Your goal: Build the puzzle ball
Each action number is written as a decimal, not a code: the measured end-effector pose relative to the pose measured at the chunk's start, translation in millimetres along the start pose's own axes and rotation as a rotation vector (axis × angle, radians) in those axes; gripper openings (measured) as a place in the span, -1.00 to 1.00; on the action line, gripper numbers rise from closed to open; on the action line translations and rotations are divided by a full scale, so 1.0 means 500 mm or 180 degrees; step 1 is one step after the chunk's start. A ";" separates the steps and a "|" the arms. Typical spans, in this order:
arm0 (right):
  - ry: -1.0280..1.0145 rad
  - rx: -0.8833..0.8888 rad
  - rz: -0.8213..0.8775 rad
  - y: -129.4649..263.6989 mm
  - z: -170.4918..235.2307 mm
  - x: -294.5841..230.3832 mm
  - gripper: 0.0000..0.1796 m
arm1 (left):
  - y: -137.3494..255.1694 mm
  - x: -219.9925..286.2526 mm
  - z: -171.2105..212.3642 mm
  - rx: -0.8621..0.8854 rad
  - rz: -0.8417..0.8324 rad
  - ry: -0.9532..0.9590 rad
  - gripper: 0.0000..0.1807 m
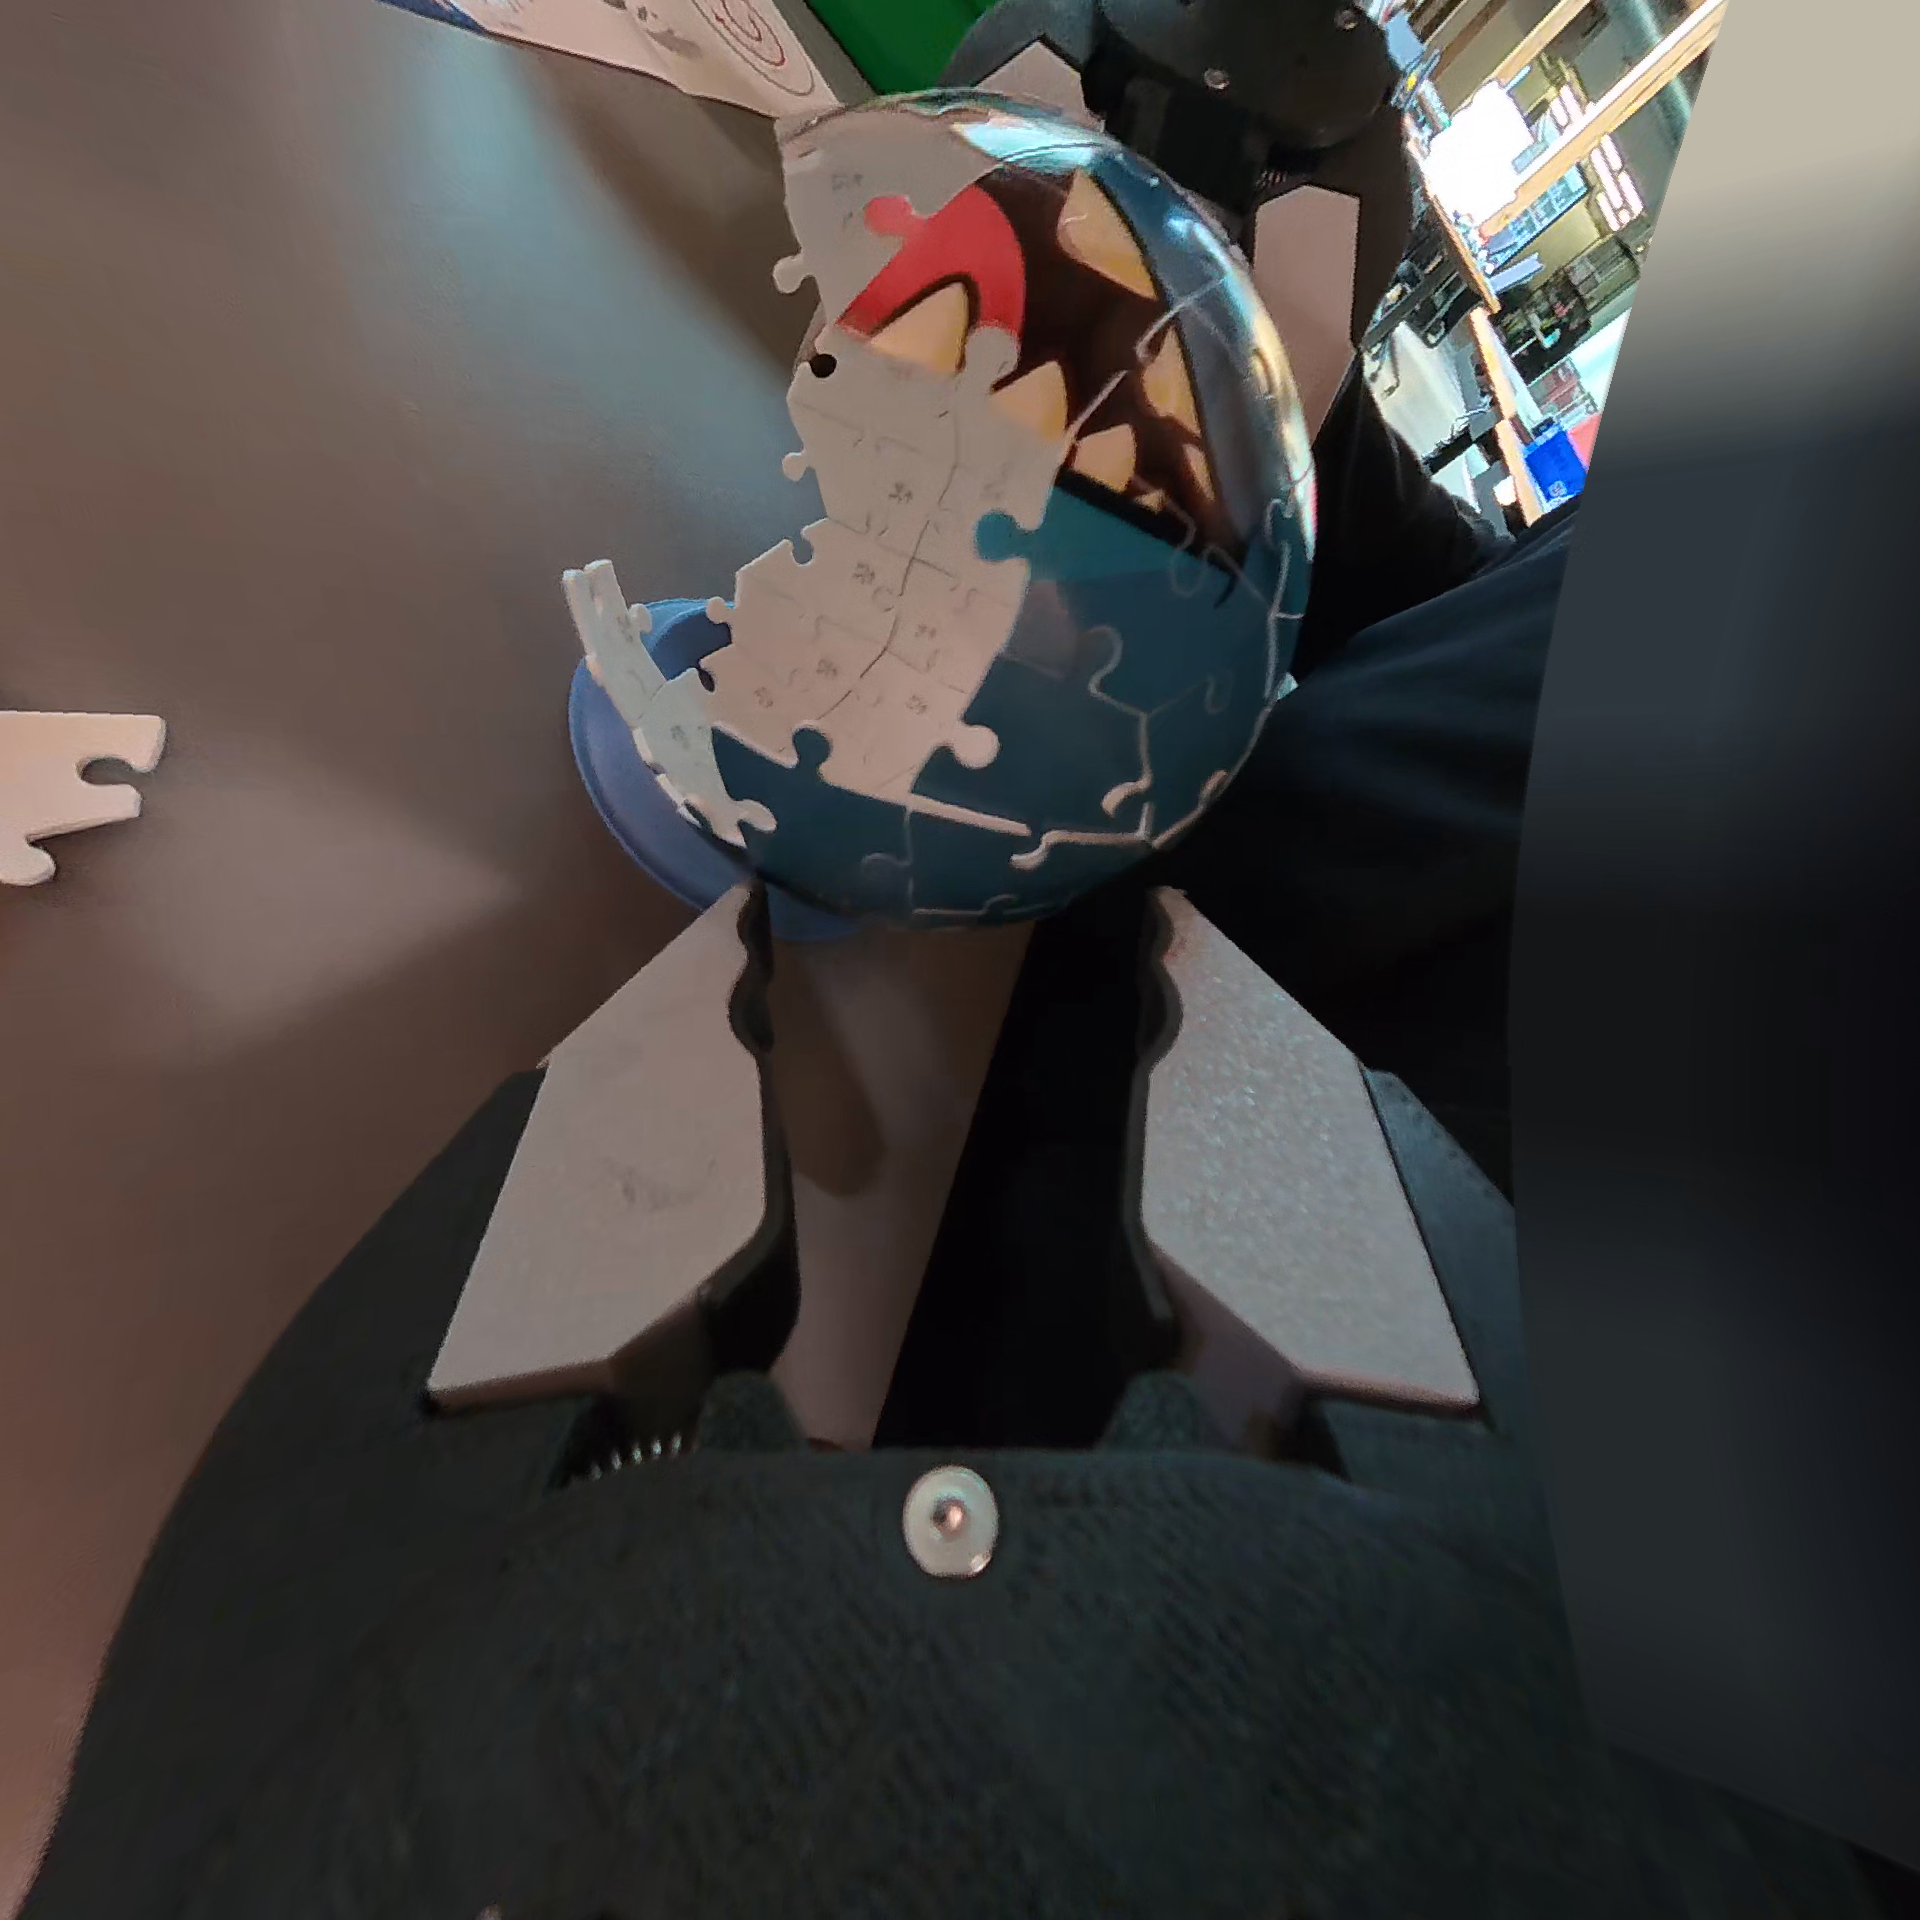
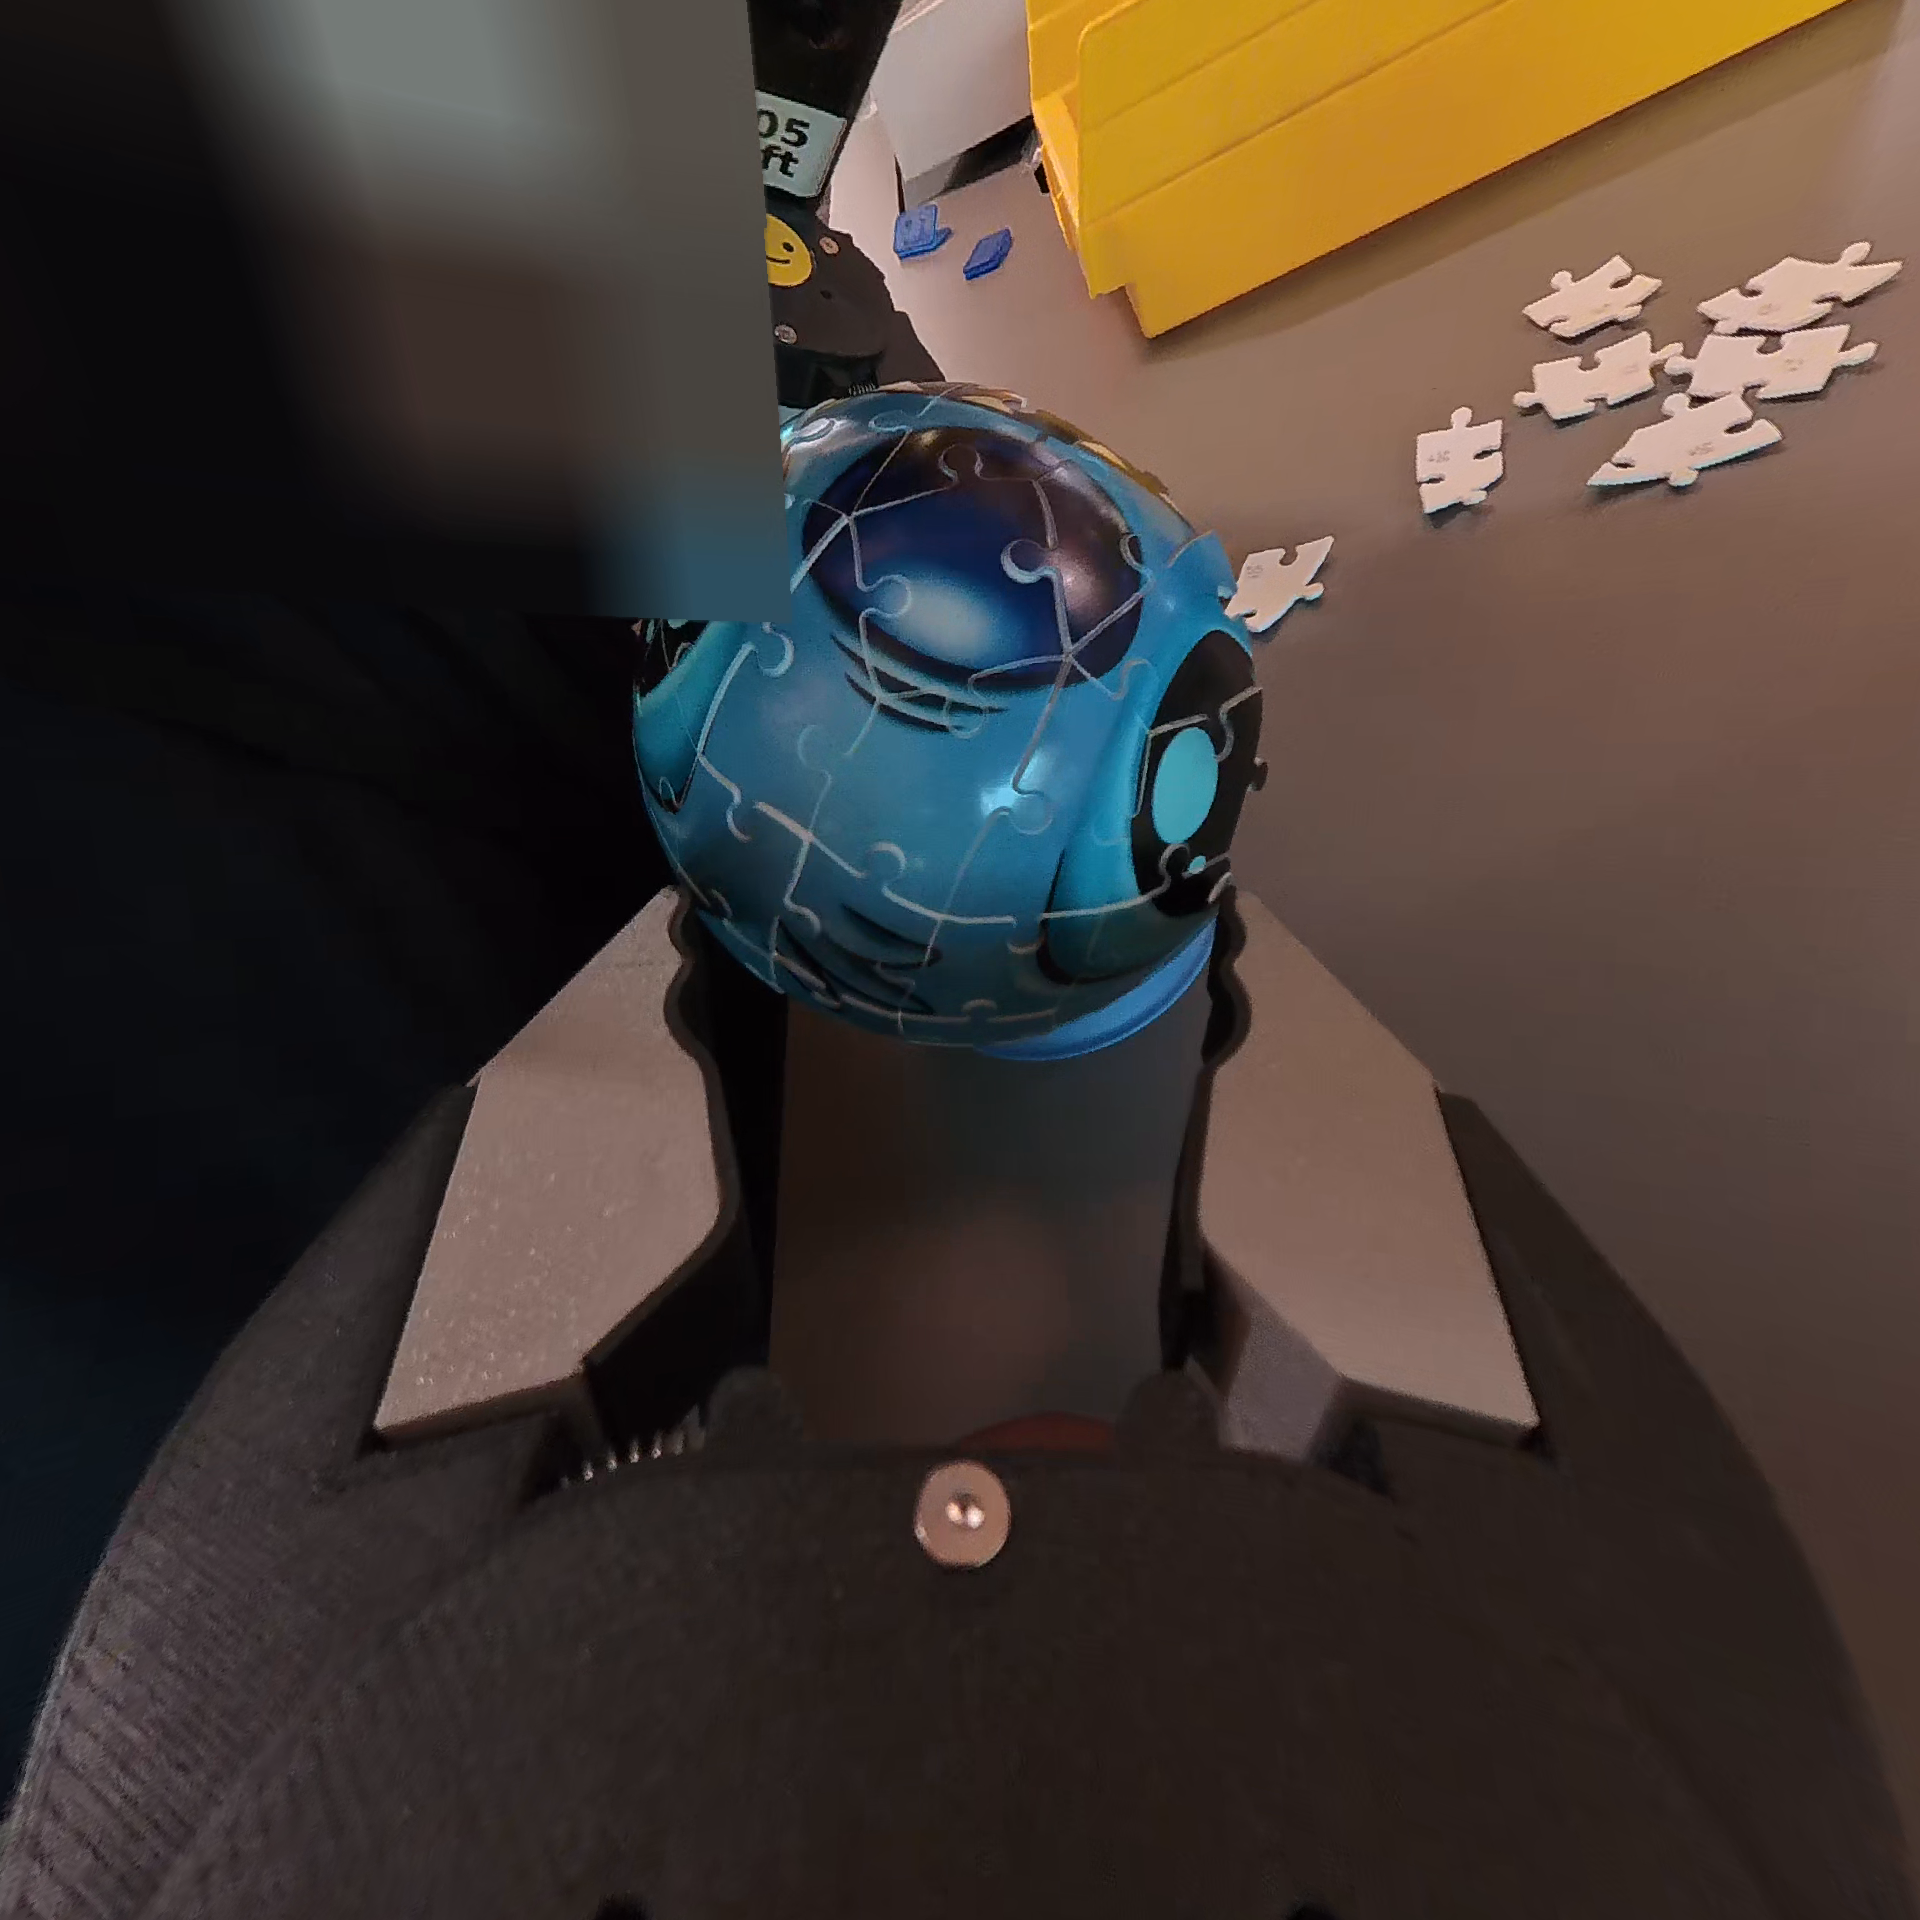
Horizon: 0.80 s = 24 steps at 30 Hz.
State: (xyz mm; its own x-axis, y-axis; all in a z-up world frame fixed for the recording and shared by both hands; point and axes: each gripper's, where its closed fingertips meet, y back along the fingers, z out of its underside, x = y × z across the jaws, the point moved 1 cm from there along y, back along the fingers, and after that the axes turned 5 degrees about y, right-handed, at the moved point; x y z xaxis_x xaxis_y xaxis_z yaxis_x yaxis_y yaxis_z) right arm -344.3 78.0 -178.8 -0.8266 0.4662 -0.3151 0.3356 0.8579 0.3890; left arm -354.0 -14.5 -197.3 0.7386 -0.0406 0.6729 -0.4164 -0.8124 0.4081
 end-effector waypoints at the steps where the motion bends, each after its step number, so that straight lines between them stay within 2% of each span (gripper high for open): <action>1: 0.0011 -0.0007 0.0008 0.001 0.001 -0.001 0.05 | 0.001 0.000 0.002 -0.0010 0.0005 -0.0008 -0.23; 10: -0.0127 0.0054 0.0141 0.057 0.031 0.007 0.00 | 0.031 -0.023 0.013 0.0121 -0.0086 -0.0017 -0.19; 18: -0.0107 0.0050 0.0141 0.039 0.044 -0.002 0.00 | 0.012 -0.036 0.028 0.0043 -0.0247 -0.0165 -0.17; 24: 0.0166 0.0103 0.0491 0.044 0.046 -0.005 0.00 | 0.013 -0.033 0.012 0.0213 -0.0385 -0.0615 -0.12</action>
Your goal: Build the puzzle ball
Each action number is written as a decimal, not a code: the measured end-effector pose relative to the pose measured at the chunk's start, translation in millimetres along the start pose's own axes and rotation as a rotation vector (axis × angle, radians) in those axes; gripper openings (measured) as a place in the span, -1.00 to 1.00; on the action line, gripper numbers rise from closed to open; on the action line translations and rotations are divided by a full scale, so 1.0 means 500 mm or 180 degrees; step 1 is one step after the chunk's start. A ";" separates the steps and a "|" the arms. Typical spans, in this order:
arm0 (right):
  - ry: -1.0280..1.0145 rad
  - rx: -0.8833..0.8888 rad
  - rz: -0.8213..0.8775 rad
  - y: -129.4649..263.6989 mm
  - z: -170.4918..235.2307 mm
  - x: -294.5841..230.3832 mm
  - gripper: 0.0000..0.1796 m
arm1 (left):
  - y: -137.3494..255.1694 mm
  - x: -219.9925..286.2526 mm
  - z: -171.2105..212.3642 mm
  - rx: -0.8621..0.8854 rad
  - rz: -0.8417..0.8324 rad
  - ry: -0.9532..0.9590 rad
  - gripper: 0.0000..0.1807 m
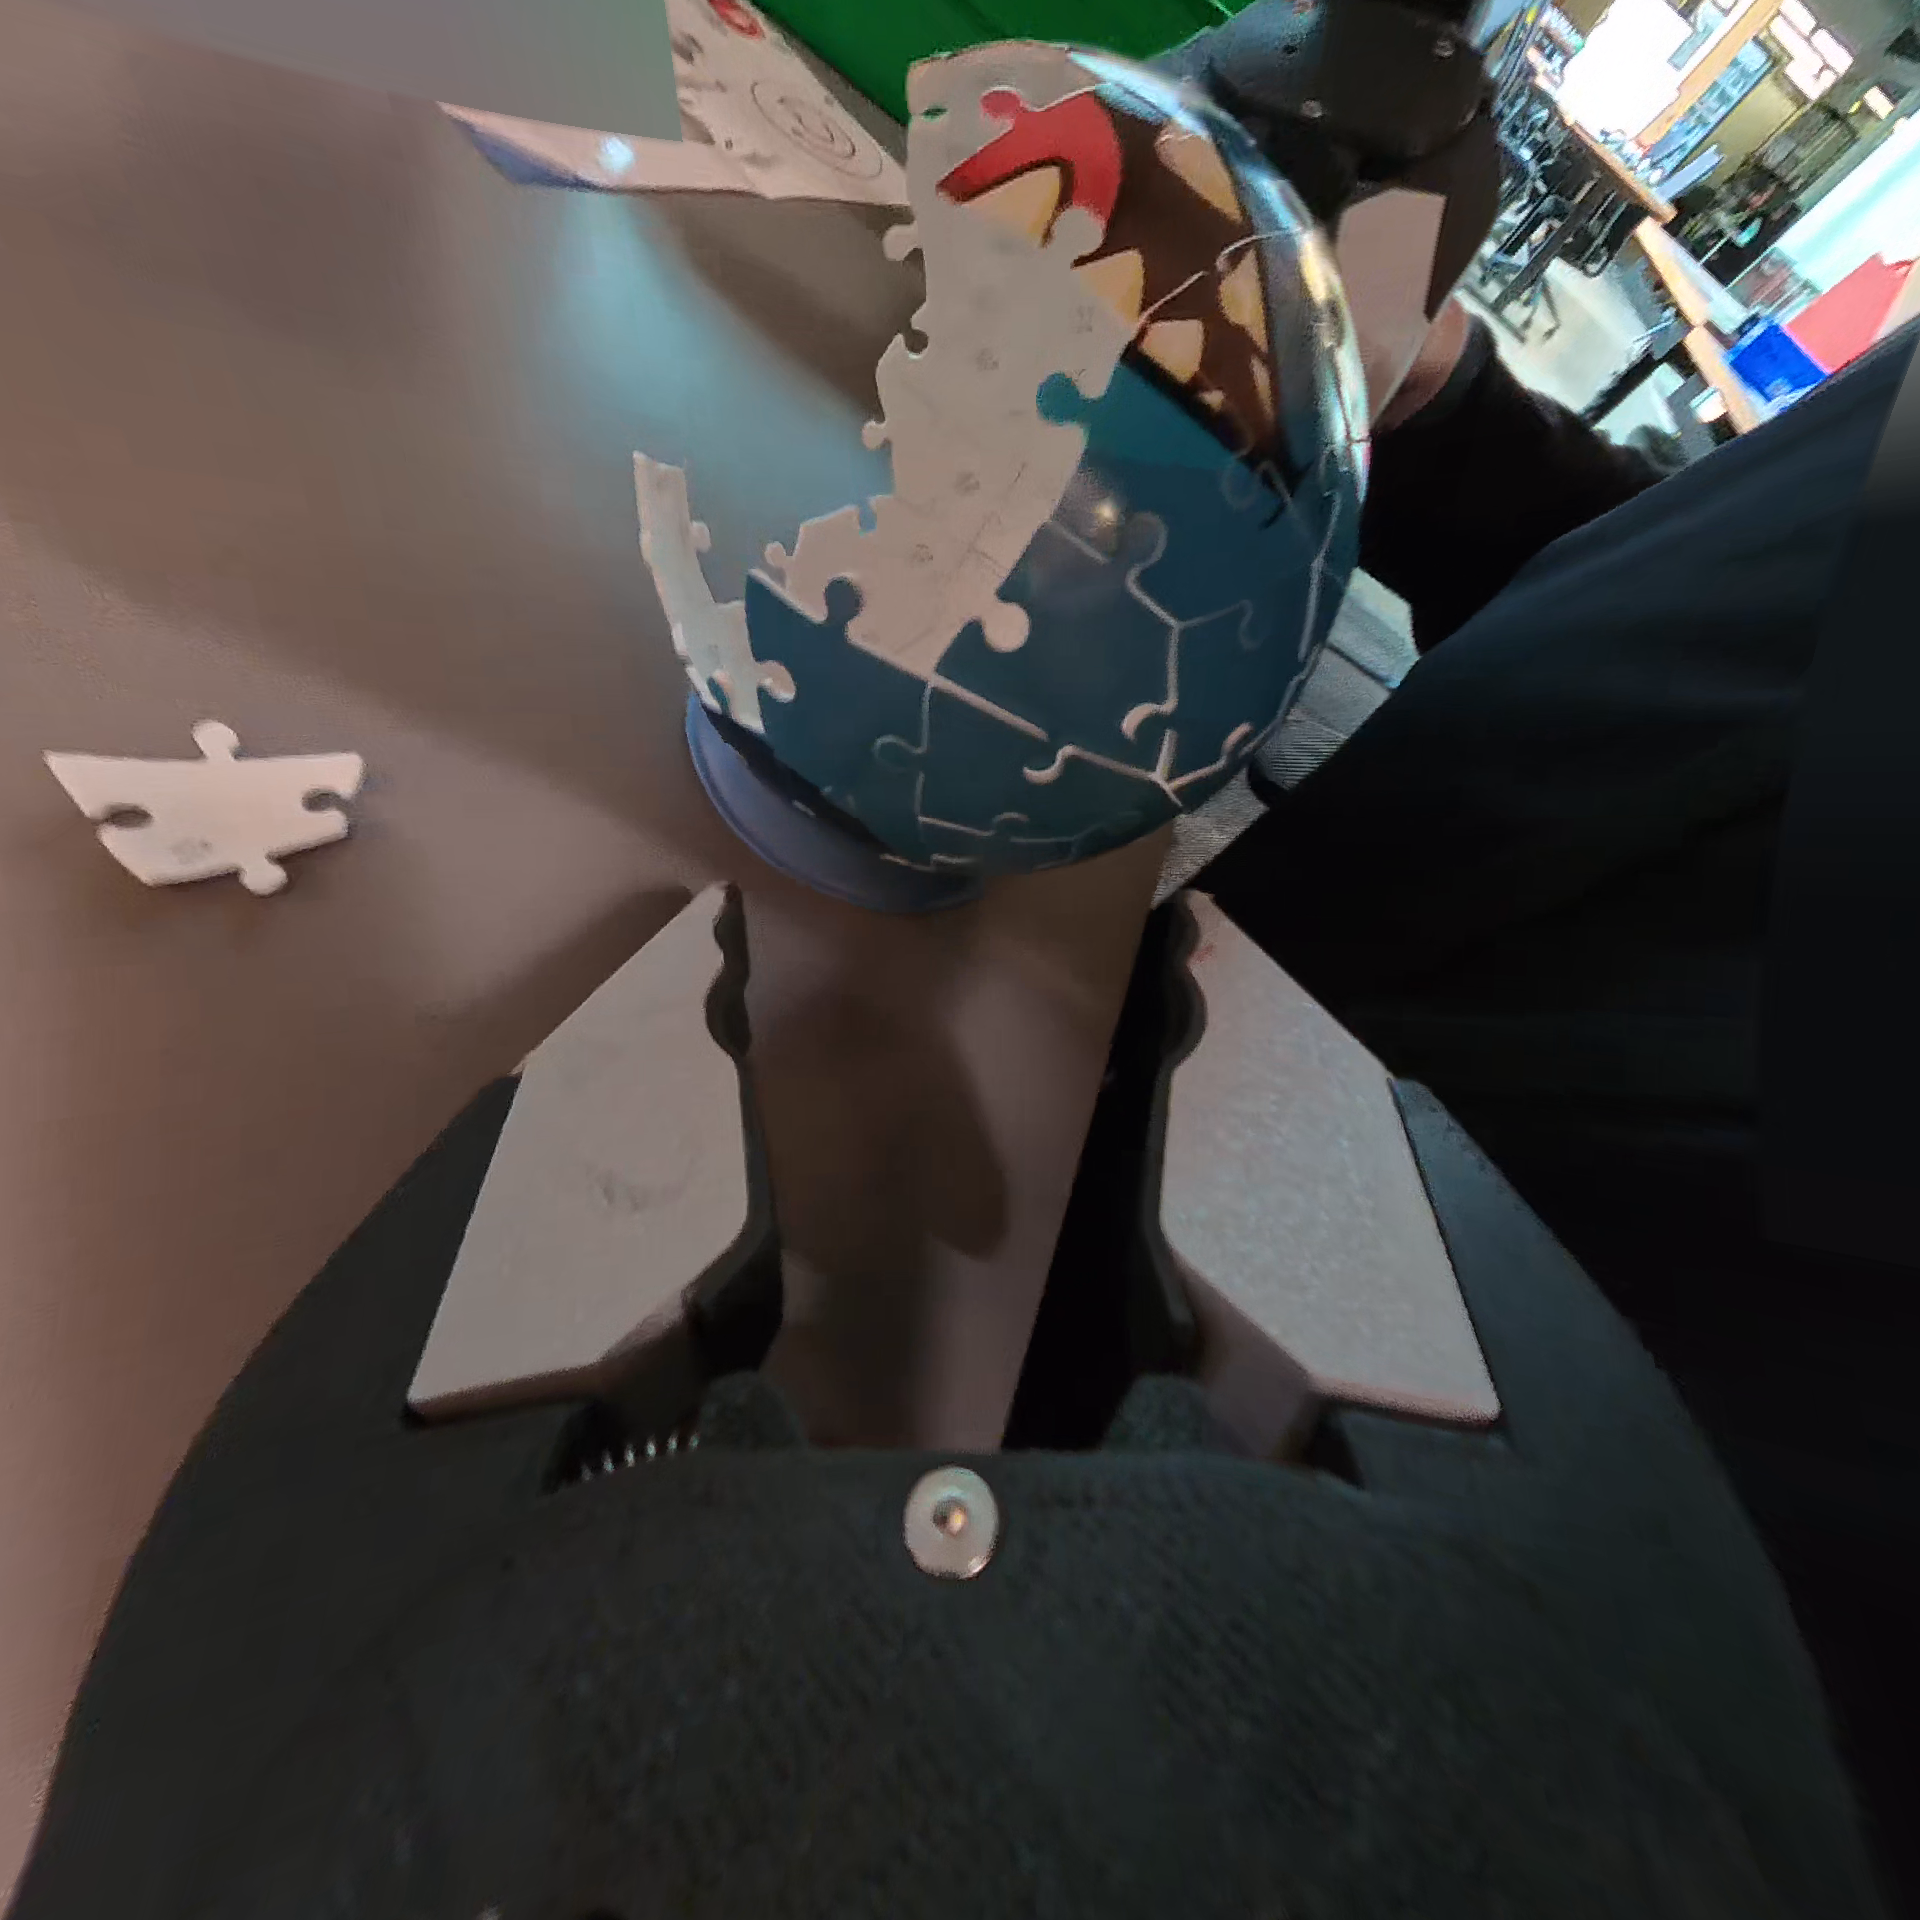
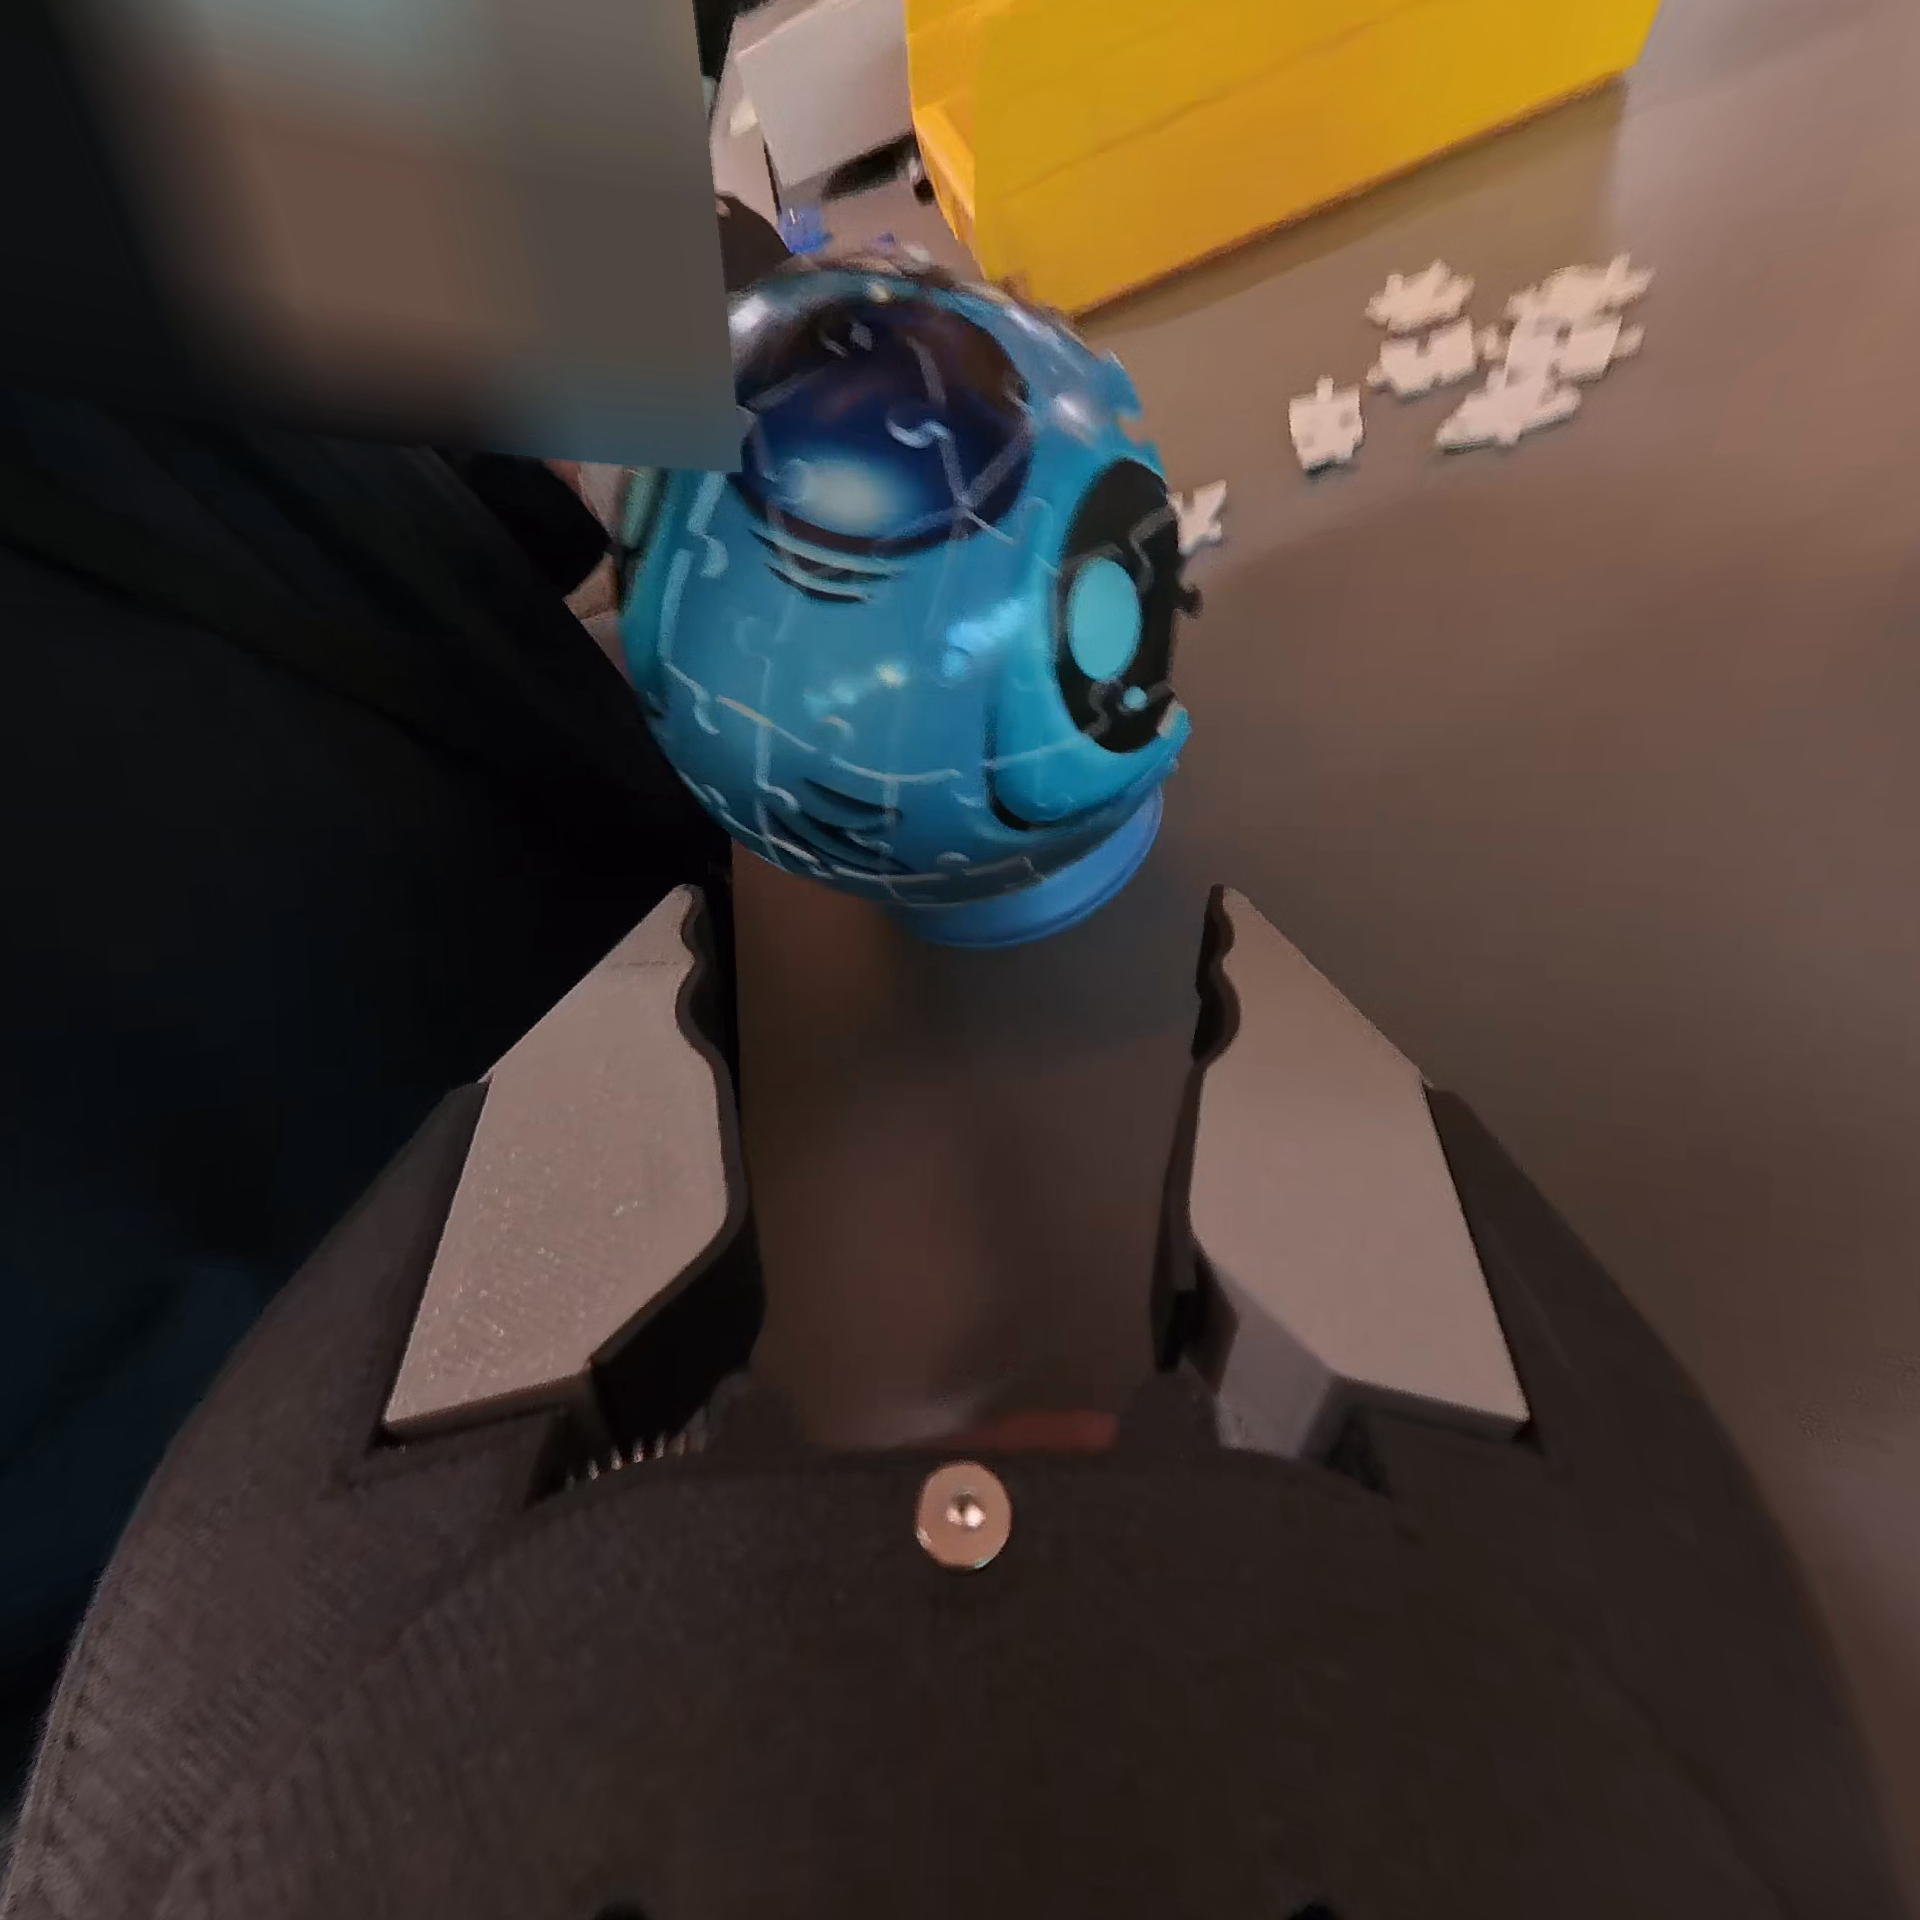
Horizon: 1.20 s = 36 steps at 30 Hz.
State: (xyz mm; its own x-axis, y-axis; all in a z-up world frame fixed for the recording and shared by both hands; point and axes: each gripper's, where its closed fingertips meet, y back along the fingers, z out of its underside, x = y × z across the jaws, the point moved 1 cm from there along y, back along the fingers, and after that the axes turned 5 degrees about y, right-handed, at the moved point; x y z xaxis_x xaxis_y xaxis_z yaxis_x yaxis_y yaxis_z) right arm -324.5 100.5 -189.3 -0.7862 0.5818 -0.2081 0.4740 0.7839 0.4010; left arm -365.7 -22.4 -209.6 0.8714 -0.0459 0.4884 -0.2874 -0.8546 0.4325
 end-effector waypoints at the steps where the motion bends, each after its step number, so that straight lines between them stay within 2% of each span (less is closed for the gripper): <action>1: 0.0063 0.0042 0.0045 -0.001 -0.005 -0.004 0.01 | -0.002 -0.004 -0.002 -0.0007 -0.0035 -0.0064 -0.11; 5: 0.0431 0.0070 0.0388 -0.005 -0.013 -0.013 0.05 | 0.000 -0.015 -0.006 -0.0100 -0.0140 -0.0414 -0.05; 10: 0.0915 0.0014 0.0679 -0.016 -0.029 -0.017 0.12 | 0.000 -0.029 -0.003 -0.0189 -0.0427 -0.1213 -0.06; 14: 0.1239 -0.0062 0.0751 -0.025 -0.036 -0.022 0.15 | -0.002 -0.029 -0.010 -0.0133 -0.0521 -0.1415 -0.06; 23: 0.1495 -0.0098 0.0829 -0.046 -0.033 -0.022 0.16 | -0.035 -0.040 0.012 -0.0500 -0.0695 -0.1385 -0.06; 30: 0.1474 -0.0134 0.0871 -0.057 -0.028 -0.012 0.12 | -0.045 -0.031 -0.001 -0.0361 -0.0622 -0.1002 -0.16; 36: 0.1347 -0.0144 0.0807 -0.063 -0.024 -0.007 0.12 | -0.050 -0.015 -0.002 -0.0331 -0.0455 -0.0922 -0.22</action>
